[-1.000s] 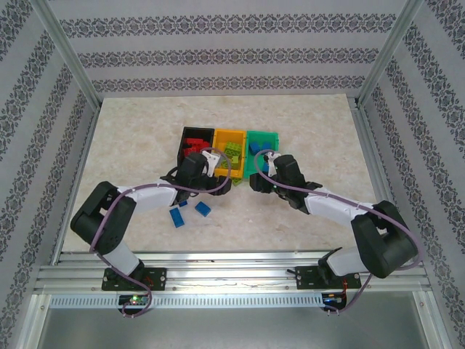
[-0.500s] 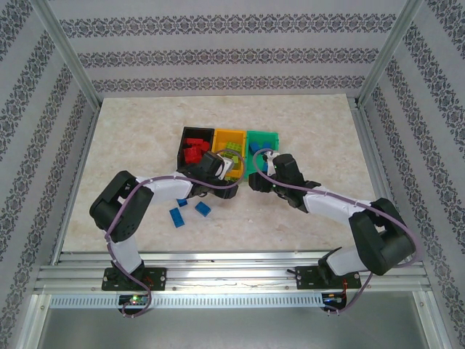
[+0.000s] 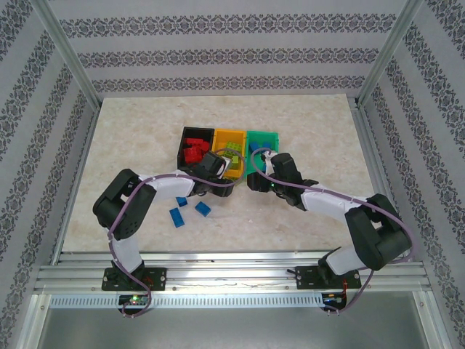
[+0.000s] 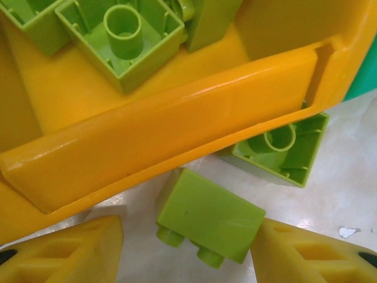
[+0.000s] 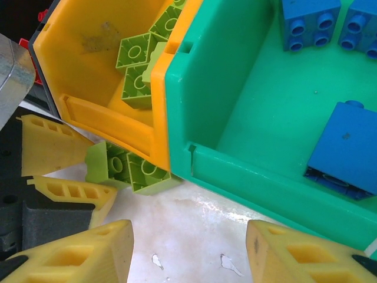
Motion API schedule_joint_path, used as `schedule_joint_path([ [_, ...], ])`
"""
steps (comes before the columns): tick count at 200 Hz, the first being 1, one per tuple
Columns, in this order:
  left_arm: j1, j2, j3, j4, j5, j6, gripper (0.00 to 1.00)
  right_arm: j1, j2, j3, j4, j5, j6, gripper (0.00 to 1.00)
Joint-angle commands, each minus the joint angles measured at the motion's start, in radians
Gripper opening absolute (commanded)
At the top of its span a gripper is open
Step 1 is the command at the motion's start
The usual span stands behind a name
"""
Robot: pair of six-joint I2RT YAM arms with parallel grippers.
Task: Sort the legos into containers by color
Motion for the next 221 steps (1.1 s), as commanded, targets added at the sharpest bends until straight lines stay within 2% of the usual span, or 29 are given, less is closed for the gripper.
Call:
schedule_joint_path([
  [1, -0.009, 0.02, 0.029, -0.037, -0.013, -0.013, 0.58, 0.011, 0.016, 0.031, 0.02, -0.013, 0.002, 0.54],
  [46, -0.01, 0.04, 0.048, -0.052, 0.025, -0.011, 0.48, 0.017, 0.025, 0.039, 0.015, -0.017, 0.001, 0.54],
  [54, -0.01, 0.037, 0.046, -0.049, 0.027, -0.009, 0.43, 0.016, 0.029, 0.044, 0.004, -0.014, -0.002, 0.54],
  [74, -0.012, 0.023, 0.036, -0.04, 0.041, -0.001, 0.41, 0.019, 0.017, 0.036, 0.015, -0.021, 0.001, 0.54],
  [190, -0.033, -0.216, -0.177, 0.2, 0.052, 0.031, 0.39, 0.023, 0.0, 0.032, 0.01, -0.022, 0.004, 0.54],
  [221, -0.032, -0.216, -0.105, 0.136, -0.016, 0.033, 0.4, 0.032, -0.01, 0.026, 0.024, -0.042, 0.017, 0.54],
])
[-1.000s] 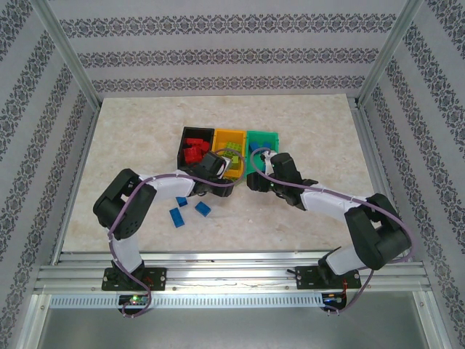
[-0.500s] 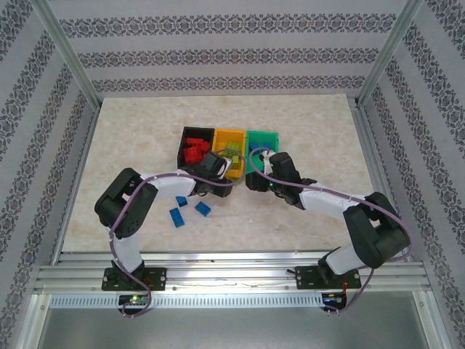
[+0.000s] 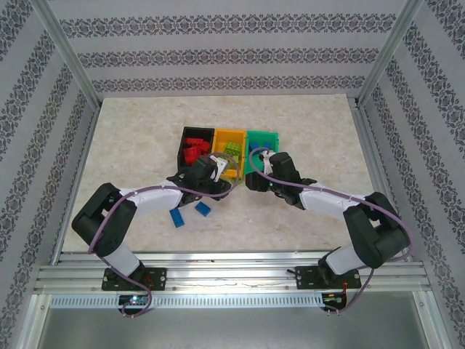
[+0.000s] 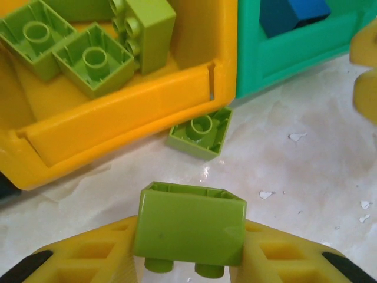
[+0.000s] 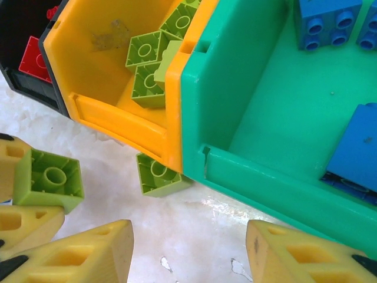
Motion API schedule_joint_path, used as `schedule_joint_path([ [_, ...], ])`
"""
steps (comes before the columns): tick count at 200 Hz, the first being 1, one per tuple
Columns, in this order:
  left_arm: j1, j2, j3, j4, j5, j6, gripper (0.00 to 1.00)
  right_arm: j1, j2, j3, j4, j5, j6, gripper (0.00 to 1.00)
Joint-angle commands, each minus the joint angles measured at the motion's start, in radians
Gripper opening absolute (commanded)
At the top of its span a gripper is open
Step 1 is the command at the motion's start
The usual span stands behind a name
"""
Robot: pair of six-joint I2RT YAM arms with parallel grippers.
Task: Sort the legos into containers by color
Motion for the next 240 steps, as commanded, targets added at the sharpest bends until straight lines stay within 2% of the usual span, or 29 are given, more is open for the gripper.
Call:
schedule_joint_path([
  [1, -0.011, -0.011, 0.06, 0.001, -0.06, 0.017, 0.4, 0.02, -0.025, 0.011, 0.023, -0.026, 0.012, 0.54],
  [29, 0.005, 0.082, 0.26, -0.172, -0.119, 0.03, 0.41, 0.02, -0.015, 0.022, 0.012, -0.05, 0.022, 0.54],
  [49, 0.044, 0.183, 0.4, -0.28, -0.09, 0.001, 0.41, 0.02, -0.006, 0.024, 0.019, -0.06, 0.033, 0.54],
  [65, 0.072, 0.262, 0.49, -0.324, -0.045, -0.022, 0.42, 0.017, -0.004, 0.026, 0.013, -0.062, 0.04, 0.54],
  [87, 0.086, 0.354, 0.613, -0.4, -0.058, -0.035, 0.43, 0.014, -0.018, 0.019, 0.014, -0.059, 0.046, 0.54],
  [108, 0.094, 0.372, 0.641, -0.391, -0.041, -0.048, 0.43, 0.01, -0.021, 0.021, 0.006, -0.056, 0.043, 0.54],
  [145, 0.095, 0.261, 0.529, -0.289, -0.023, -0.055, 0.54, 0.009, -0.008, 0.019, 0.011, -0.056, 0.062, 0.53],
  [193, 0.097, 0.02, 0.287, -0.143, -0.039, -0.043, 0.56, 0.006, 0.108, 0.055, 0.043, -0.135, 0.119, 0.52],
  [240, 0.102, -0.146, 0.117, -0.094, -0.072, 0.008, 0.58, -0.041, 0.194, 0.1, 0.042, -0.151, 0.119, 0.52],
])
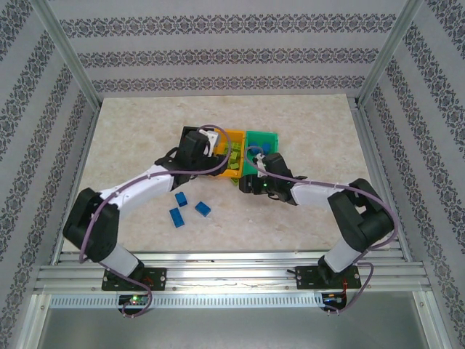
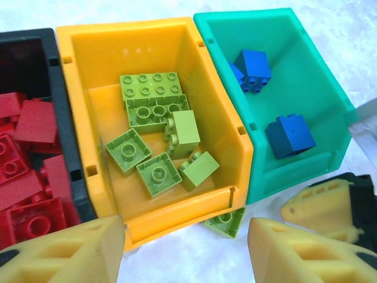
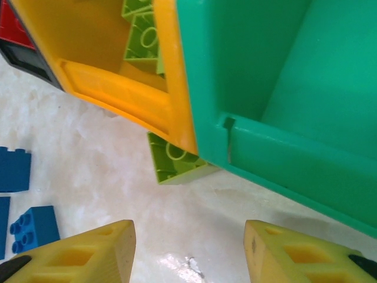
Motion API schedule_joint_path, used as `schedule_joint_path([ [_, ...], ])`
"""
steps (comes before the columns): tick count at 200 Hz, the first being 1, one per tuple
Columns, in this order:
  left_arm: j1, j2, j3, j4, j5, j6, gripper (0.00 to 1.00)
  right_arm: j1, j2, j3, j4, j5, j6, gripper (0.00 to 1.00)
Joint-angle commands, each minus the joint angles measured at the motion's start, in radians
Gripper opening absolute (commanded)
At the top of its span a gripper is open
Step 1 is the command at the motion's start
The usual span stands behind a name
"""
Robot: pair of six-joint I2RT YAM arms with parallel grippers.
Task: Sort the legos into containers by color
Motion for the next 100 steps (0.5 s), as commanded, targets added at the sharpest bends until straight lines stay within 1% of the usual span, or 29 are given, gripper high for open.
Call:
schedule_joint_path([
  [1, 0.009, -0.063, -0.074, 0.07, -0.032, 0.041, 0.57, -0.039, 0.036, 0.047, 0.026, -0.029, 0.011, 0.52],
  [34, 0.01, -0.148, -0.219, 0.183, -0.023, 0.026, 0.58, -0.063, 0.083, 0.124, -0.013, -0.002, -0.048, 0.52],
  [53, 0.012, -0.177, -0.295, 0.238, -0.023, 0.018, 0.58, -0.063, 0.109, 0.155, -0.025, -0.035, -0.081, 0.52],
  [58, 0.014, -0.181, -0.31, 0.251, -0.022, 0.011, 0.6, -0.063, 0.118, 0.164, -0.032, -0.039, -0.083, 0.52],
  [84, 0.021, -0.188, -0.324, 0.26, 0.002, 0.003, 0.6, -0.054, 0.156, 0.189, -0.014, -0.079, -0.045, 0.52],
  [100, 0.021, -0.19, -0.324, 0.258, 0.001, 0.002, 0.6, -0.018, 0.15, 0.169, -0.005, -0.058, -0.042, 0.52],
])
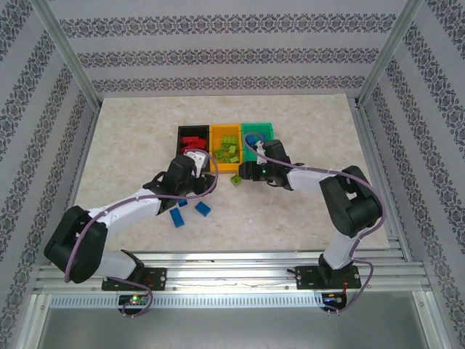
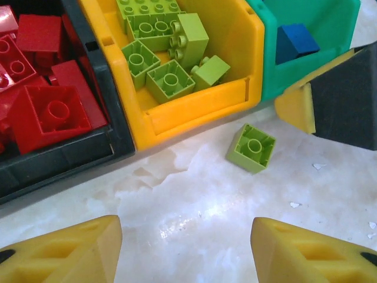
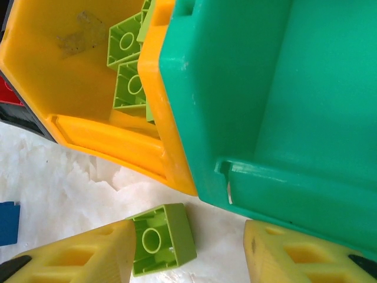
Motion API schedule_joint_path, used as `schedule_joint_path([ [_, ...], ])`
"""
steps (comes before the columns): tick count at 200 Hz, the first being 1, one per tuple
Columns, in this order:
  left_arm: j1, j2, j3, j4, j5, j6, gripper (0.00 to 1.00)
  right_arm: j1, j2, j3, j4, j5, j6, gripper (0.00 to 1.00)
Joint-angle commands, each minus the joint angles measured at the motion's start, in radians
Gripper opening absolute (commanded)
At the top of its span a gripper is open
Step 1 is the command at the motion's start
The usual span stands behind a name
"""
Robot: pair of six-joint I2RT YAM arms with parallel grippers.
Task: Sort the legos into containers by color
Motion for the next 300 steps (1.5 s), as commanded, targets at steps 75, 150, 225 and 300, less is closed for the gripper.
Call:
schedule_joint_path([
  [75, 0.041, -0.011, -0.056, 0.161, -0.027, -0.014, 0.6, 0.155, 0.06, 0.111, -0.168, 0.173, -0.129, 0.55],
  [150, 0.066, -0.026, -0.101, 0.215, -0.039, -0.038, 0.6, 0.239, 0.167, 0.247, -0.308, 0.336, -0.196, 0.53],
  [225, 0.108, -0.044, -0.153, 0.294, 0.001, -0.096, 0.6, 0.246, 0.056, 0.237, -0.288, 0.319, -0.171, 0.32],
  [300, 0.137, -0.022, -0.156, 0.316, 0.062, -0.122, 0.6, 0.152, 0.151, 0.544, -0.344, 0.249, -0.121, 0.41],
])
